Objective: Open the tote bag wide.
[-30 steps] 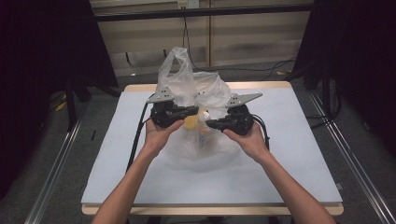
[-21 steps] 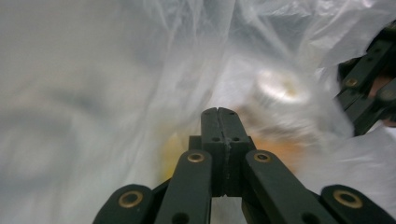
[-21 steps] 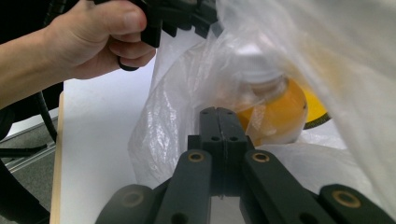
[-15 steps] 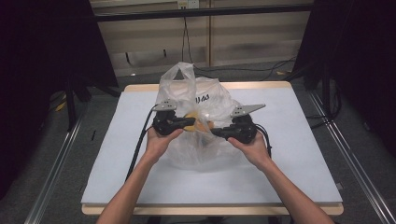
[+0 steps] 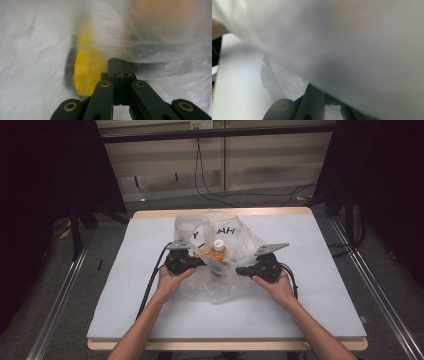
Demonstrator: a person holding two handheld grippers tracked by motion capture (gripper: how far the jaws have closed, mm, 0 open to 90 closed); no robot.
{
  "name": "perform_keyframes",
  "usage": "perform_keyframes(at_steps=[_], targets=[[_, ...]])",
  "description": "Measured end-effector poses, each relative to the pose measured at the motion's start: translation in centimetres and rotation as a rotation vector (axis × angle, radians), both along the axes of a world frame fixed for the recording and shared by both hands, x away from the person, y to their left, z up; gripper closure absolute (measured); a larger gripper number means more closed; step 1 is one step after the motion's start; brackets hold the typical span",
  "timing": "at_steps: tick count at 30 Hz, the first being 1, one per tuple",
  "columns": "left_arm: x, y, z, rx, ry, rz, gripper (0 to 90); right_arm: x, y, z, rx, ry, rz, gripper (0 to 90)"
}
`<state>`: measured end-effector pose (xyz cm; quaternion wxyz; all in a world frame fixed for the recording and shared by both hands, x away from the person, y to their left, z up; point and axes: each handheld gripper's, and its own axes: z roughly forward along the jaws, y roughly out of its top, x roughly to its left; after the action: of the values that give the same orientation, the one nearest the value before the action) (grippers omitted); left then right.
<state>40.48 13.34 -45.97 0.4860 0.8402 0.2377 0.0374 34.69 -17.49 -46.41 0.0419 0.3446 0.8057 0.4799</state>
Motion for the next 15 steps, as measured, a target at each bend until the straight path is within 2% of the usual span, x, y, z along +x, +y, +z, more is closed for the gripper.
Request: perform_keyframes(at_steps=[1, 6, 7, 11, 13, 15], targets=[[0.0, 0.0, -0.2, -0.002, 0.016, 0.008, 90.0, 0.1, -0.1, -0.5, -0.005, 0.010, 0.003, 90.0], [0.4, 1.1, -1.2, 0.022, 0.039, 0.023, 90.0, 0.1, 0.0, -2.0, -0.067, 0.043, 0.020, 90.0], [0.5, 1.2, -1.5, 0.031, 0.055, 0.034, 90.0, 0.1, 0.0, -2.0, -0.067, 0.043, 0.020, 90.0], [0.9, 1.8, -2.3, 0.071, 0.069, 0.061, 90.0, 0.1, -0.1, -2.4, -0.087, 0.056, 0.022, 90.0], [1.1, 2.1, -2.6, 0.084, 0.077, 0.072, 90.0, 0.0, 0.0, -2.5, -0.125, 0.053, 0.024, 90.0], [1.1, 2.5, -2.8, 0.101, 0.085, 0.082, 90.0, 0.0, -0.3, -2.6, -0.135, 0.063, 0.019, 90.0]])
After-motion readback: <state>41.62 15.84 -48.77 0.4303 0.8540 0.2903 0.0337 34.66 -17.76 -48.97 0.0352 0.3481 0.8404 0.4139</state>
